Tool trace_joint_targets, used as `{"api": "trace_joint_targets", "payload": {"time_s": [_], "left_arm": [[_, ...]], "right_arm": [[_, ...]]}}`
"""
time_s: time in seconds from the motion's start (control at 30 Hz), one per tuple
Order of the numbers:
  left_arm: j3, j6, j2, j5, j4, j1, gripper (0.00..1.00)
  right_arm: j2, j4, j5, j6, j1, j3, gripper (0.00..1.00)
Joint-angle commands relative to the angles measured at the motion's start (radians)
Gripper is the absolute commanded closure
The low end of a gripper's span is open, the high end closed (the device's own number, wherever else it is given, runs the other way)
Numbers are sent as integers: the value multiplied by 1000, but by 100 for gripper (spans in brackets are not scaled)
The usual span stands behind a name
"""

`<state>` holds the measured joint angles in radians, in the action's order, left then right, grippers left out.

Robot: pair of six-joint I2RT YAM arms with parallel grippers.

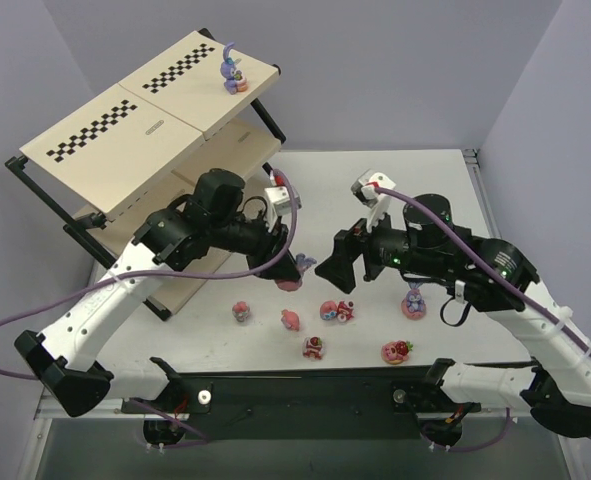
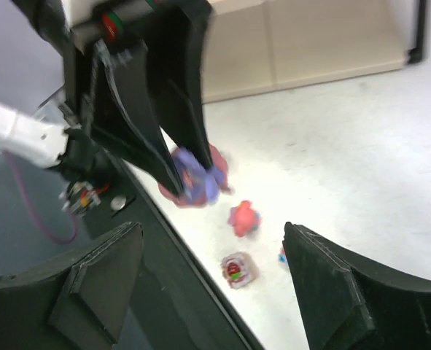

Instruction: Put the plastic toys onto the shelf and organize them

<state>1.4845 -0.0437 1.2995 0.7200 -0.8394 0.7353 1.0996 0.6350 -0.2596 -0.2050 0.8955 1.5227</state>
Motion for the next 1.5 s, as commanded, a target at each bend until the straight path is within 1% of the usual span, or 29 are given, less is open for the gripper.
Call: {"api": "trace_joint_targets", "payload": {"time_s": [0.0,0.07,0.13,0.17,0.23,0.27,0.33,0.4,0.57,0.63,0.67,0.73,0.77,0.83,0.97,1.07,1.17,1.23,1.47], "left_arm": [[94,-65,-75,-96,112,-109,100],[147,-91,-88,-175,147,-138,100],[187,-119,-101,-238,187,-149,100],[206,-127,-104,-329,200,-149,100],[256,-139,-109,-428,217,-158,100],[272,-140,-109,-517,227,-163,100],[313,-143,-108,-605,249,-183,100],[339,-140,-101,-651,273,-198,100],[444,-114,-59,-688,344,-244,100],[483,-101,-34,-660,339,-280,100],[514,-114,-11,-653,336,-321,100],[546,-125,10,-567,333,-373,100],[556,-131,24,-562,338,-402,100],[557,-121,32,-548,349,-422,100],[557,-72,53,-473,358,-465,100],[568,-52,73,-470,338,-493,100],[580,-67,87,-452,319,-537,100],[568,-73,90,-415,326,-569,100],[545,-94,113,-344,339,-620,100]], "right_arm": [[-53,-54,256,-45,-13,-41,20],[-72,-60,351,-77,-20,-61,21],[-86,-64,410,-103,-30,-87,21],[-92,-64,436,-114,-39,-94,21],[-99,-67,445,-145,-66,-114,21],[-101,-69,442,-152,-73,-119,21],[-106,-69,444,-165,-85,-131,21],[-109,-69,442,-168,-92,-139,22],[-113,-70,434,-183,-102,-160,22],[-113,-72,431,-185,-102,-167,22],[-113,-72,431,-186,-104,-173,22],[-116,-72,430,-189,-104,-182,23],[-119,-72,430,-191,-105,-187,23],[-122,-72,428,-192,-106,-199,23],[-126,-72,422,-194,-115,-210,23],[-122,-72,418,-191,-121,-210,23],[-118,-72,407,-189,-127,-214,23],[-112,-72,396,-188,-135,-213,23],[-95,-72,373,-185,-145,-214,23]]}}
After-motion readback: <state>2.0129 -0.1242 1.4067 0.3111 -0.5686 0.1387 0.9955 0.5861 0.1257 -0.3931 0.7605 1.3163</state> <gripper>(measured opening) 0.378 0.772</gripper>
